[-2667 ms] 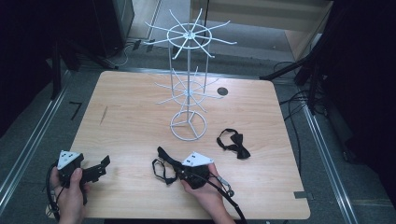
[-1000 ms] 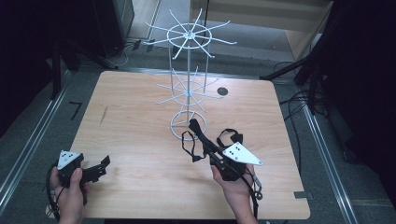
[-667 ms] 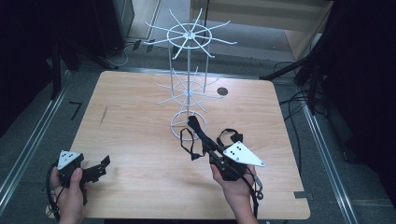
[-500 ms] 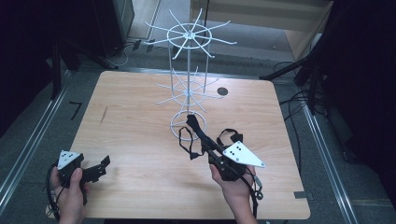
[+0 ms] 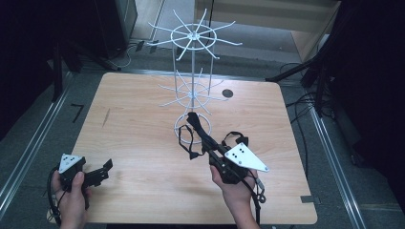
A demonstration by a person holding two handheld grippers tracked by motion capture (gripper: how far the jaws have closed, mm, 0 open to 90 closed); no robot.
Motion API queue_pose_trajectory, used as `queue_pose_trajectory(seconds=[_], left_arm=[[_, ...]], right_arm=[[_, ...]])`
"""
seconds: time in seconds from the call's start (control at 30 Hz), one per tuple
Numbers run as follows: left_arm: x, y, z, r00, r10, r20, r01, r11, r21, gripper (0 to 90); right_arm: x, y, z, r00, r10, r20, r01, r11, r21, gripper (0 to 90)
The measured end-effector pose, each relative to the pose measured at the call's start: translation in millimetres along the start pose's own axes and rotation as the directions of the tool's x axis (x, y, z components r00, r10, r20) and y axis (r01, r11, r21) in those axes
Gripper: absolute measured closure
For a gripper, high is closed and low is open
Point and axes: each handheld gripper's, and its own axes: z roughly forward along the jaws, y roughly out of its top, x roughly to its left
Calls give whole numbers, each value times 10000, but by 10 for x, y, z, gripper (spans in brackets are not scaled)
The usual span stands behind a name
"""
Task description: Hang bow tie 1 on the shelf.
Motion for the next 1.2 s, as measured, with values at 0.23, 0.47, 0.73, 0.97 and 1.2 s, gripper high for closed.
queue_pose_trajectory(seconds=[0.23, 0.47, 0.73, 0.97, 1.2], left_arm=[[4, 1, 1, 10000, 6, 15, -6, 10000, 27, 0], [8, 2, -2, 10000, -4, 31, 4, 10000, 41, 0], [7, 2, 1, 10000, -7, 25, 7, 10000, 32, 0], [6, 2, 0, 10000, 4, 34, -5, 10000, 38, 0], [8, 3, 2, 10000, 17, 52, -17, 10000, 57, 0]], right_arm=[[50, 48, 59, 9999, 69, 157, -66, 9998, -196, 821], [71, 64, 149, 9991, 222, 375, -211, 9993, -297, 820], [64, 22, 233, 9958, 322, 853, -305, 9993, -207, 817], [84, -15, 304, 9910, 374, 1284, -349, 9992, -218, 807], [126, -75, 403, 9840, 481, 1713, -465, 9988, -137, 793]])
